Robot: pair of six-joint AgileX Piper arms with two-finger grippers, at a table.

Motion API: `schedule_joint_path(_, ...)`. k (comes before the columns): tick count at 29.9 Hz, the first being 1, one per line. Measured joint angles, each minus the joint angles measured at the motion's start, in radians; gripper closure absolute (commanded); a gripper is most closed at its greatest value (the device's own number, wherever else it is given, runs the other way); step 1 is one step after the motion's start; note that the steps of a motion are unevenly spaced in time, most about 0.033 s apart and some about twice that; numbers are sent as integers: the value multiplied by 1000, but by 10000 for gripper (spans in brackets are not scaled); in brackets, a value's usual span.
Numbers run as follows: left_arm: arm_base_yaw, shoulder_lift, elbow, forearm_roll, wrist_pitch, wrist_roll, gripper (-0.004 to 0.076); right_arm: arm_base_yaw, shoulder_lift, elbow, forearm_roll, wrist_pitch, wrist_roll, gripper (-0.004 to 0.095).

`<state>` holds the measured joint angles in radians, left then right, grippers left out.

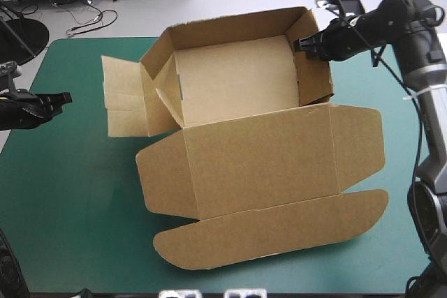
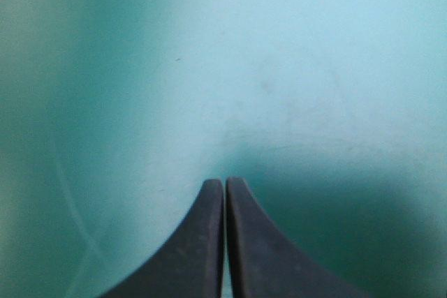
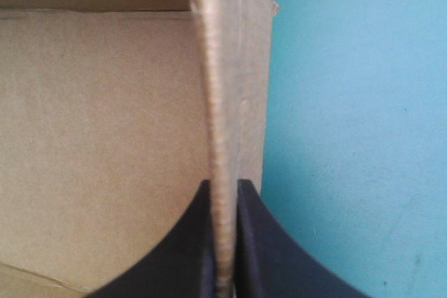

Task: Fold the box

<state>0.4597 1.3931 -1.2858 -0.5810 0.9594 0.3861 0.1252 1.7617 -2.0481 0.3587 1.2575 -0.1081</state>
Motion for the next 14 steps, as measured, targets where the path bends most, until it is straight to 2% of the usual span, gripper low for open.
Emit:
schedule_joint_path(7,59,82,0,-456,138,238,727,-64,-119,0,96,0,1,923)
schedule_joint_path(14,4,122,0,-717,237,330,727,-65,-160,-2,154,1,8,923)
